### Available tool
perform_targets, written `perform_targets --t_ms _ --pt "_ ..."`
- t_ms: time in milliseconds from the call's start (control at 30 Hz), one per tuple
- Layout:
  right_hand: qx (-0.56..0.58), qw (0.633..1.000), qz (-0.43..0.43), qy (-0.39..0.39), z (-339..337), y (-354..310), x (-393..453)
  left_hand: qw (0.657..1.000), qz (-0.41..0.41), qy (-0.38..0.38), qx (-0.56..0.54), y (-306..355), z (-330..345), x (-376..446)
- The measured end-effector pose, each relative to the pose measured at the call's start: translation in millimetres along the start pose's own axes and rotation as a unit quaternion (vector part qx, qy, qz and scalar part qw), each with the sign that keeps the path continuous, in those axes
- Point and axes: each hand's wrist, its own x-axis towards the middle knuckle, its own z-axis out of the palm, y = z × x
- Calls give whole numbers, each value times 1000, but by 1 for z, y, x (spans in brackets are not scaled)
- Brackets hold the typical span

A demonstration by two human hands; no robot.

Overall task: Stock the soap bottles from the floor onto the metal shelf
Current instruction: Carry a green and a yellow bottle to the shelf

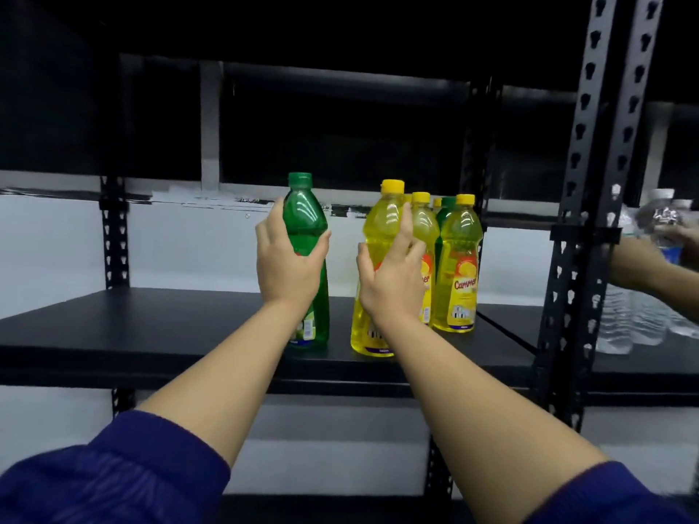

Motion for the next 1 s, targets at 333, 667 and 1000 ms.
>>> perform_targets --t_ms 333,667,1000 --pt "-21 1000 -14 -3 24 21 -7 998 2 -55 25 -29 28 0" --pt "-59 985 -32 -158 -30 43 -50 955 -79 -279 -66 -58 -44 -37" --pt "-97 959 -46 -262 -27 40 -49 956 -9 -292 -29 -51 -37 -38"
